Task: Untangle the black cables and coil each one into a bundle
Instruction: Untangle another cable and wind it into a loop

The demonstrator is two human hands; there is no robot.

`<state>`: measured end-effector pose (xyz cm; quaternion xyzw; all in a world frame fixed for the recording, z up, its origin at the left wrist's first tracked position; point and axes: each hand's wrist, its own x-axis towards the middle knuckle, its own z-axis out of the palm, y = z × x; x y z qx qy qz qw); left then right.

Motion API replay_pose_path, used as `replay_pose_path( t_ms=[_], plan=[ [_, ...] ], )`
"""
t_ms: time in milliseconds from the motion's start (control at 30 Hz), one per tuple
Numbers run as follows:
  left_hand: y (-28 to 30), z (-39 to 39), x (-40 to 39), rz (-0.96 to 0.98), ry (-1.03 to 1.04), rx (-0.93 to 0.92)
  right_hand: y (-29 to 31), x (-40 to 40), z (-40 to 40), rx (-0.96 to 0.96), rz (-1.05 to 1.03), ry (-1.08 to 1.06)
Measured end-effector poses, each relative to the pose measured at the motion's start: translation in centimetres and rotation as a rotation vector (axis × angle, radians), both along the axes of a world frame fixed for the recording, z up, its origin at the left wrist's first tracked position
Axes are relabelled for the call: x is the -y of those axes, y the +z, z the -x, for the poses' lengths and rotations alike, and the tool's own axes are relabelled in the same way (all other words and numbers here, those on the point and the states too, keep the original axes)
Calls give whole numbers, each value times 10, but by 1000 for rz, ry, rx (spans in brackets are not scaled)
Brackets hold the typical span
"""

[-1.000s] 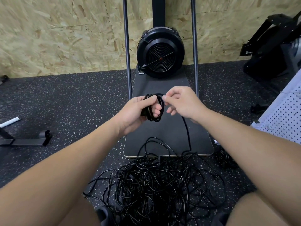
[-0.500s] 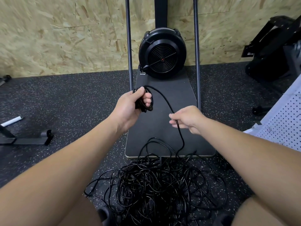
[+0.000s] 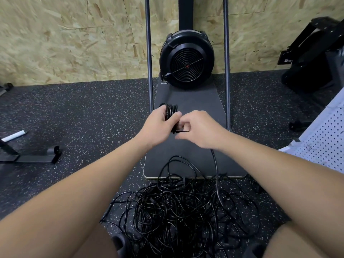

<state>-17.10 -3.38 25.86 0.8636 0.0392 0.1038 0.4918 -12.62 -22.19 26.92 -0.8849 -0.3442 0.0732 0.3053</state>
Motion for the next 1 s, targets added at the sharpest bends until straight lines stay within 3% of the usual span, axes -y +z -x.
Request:
replay_pose_path(
  t_ms=[67, 200, 267, 467, 633, 800, 867, 1000],
  plan=[
    [1, 0, 1, -74, -6, -36, 7, 7, -1, -243, -134, 21],
    [8, 0, 5, 49, -137, -95, 21, 25, -8, -575, -319, 64],
    [9, 0, 6, 74, -100, -89, 23, 31, -12, -671, -335, 34],
    [5, -1, 3, 60, -7, -117, 18, 47, -26, -356, -202, -14],
    [2, 6, 9, 356, -205, -198, 11, 33, -21, -122, -190, -51],
    [6, 8, 8, 458, -347, -225, 9, 25, -23, 3, -228, -173],
    [7, 6, 4, 554, -349, -259, 11, 30, -29, -6, -210, -189],
    [5, 2, -5, 591, -314, -274, 7, 47, -42, -254, -281, -82]
  ],
)
